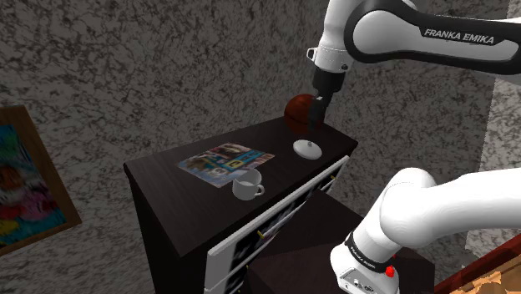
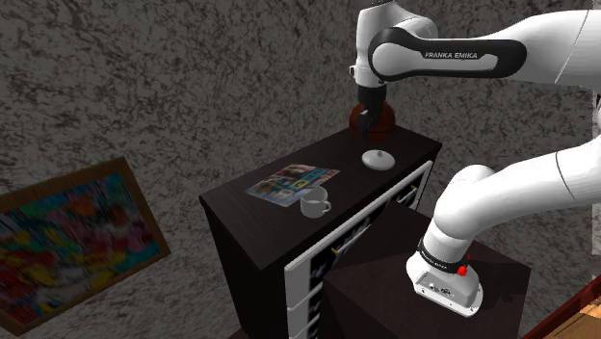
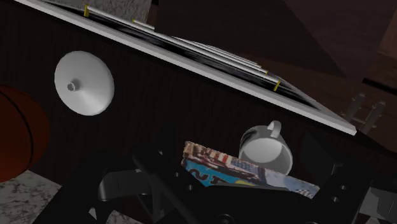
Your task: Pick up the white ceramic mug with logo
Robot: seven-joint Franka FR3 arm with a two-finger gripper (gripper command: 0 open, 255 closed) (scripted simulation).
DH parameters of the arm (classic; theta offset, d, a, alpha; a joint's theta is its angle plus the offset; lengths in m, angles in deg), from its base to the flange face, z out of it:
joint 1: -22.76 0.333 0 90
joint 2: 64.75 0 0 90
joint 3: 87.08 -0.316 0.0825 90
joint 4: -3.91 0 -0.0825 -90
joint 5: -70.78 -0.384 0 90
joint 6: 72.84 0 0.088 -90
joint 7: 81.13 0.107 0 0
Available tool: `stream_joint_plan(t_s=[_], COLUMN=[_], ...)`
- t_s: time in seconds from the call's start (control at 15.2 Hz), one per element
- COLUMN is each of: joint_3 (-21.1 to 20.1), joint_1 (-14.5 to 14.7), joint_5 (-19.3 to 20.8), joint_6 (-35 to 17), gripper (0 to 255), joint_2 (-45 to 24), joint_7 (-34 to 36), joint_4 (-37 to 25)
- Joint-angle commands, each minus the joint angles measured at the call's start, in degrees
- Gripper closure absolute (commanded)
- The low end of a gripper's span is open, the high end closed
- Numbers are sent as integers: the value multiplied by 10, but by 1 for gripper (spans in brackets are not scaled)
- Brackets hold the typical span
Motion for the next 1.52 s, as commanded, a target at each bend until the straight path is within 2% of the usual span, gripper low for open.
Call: stream_joint_plan(t_s=[0.0,0.73,1.12,1.45], joint_3=[0,-52,-81,-103], joint_1=[0,23,31,35], joint_5=[0,-40,-47,-37], joint_6=[0,-209,-324,-409], gripper=[0,0,0,0], joint_2=[0,-135,-249,-359], joint_7=[0,77,120,161], joint_4=[0,77,77,54])
